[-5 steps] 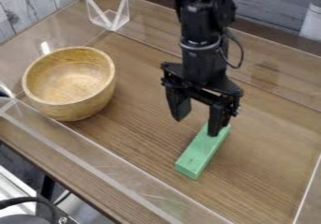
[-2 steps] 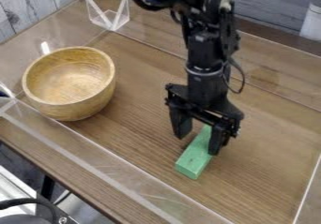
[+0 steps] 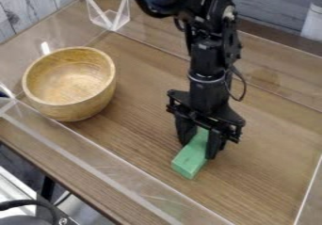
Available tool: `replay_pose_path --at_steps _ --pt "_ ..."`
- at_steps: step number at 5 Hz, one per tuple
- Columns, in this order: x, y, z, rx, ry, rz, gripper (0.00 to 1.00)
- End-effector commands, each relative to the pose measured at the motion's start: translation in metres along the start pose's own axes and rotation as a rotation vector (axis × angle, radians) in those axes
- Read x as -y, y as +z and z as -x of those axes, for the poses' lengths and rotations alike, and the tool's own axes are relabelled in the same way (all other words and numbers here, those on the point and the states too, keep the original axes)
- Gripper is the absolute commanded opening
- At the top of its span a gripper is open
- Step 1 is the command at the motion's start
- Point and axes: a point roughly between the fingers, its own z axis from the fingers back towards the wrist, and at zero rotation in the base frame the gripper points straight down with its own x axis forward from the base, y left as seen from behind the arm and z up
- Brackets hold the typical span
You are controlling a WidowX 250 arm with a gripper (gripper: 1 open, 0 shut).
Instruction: Put the green block in the brown bowl
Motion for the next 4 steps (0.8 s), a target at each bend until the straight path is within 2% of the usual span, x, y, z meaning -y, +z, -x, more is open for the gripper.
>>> replay_pose_path --at_steps 1,2,3,4 --pt "-0.001 0.019 -0.006 0.052 -0.005 0.003 0.0" --pt "-0.001 0.028 -0.007 0.061 -0.009 0.008 0.0" --pt "-0.004 0.045 -0.01 0.088 -0.007 0.014 0.0" --pt "-0.014 0.078 -0.025 0.147 0.038 0.025 0.0"
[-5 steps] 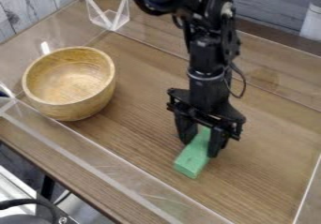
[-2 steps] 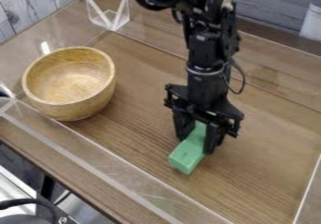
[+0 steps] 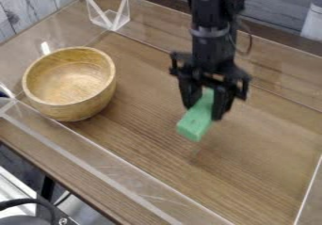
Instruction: Put the green block in the brown bowl
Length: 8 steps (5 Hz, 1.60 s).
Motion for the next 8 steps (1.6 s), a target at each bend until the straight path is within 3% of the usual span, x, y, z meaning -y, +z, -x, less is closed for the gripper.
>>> replay_pose_path --at_steps 1,3,5,6,8 --pt "-0.024 0.039 -0.029 0.12 0.054 -0.011 0.0" --pt "-0.071 0.05 -0.002 0.126 0.141 -0.047 0.0" --pt "-0.15 0.052 0.018 0.129 0.221 -0.089 0.0" --pt "-0.174 0.043 0.03 0.125 0.243 -0.112 0.0" --pt "-0.191 0.021 0.033 0.101 0.251 -0.151 0.0"
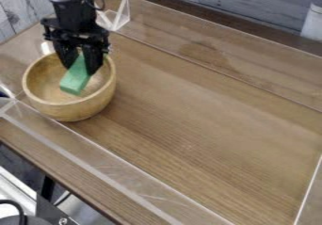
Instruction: Put the green block in the brown bowl
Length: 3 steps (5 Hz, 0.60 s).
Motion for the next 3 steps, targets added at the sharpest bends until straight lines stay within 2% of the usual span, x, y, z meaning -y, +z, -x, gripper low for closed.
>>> replay_pose_path --at_steps 1,2,3 --pt "-0.0068 0.0035 -0.0043 0.025 0.009 -0.026 0.0" --pt "-0.0055 0.0027 -0.0044 0.017 0.013 -0.025 1.0" --pt "-0.0035 0.0005 -0.0049 0.007 0.017 -0.019 1.0"
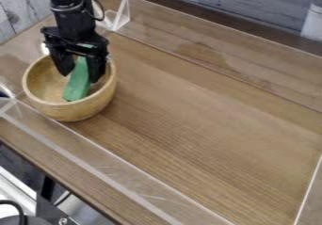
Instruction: Put the green block in the brown bowl
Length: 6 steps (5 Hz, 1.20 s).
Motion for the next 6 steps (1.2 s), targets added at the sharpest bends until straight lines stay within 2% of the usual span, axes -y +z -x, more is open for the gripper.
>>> replay_pose_path --at_steps 1,6 --pt "-0.0006 0.0075 -0.0072 0.029 -0.002 -0.013 1.0" --pt "0.006 -0.0004 -0.0133 0.004 0.021 0.016 1.0"
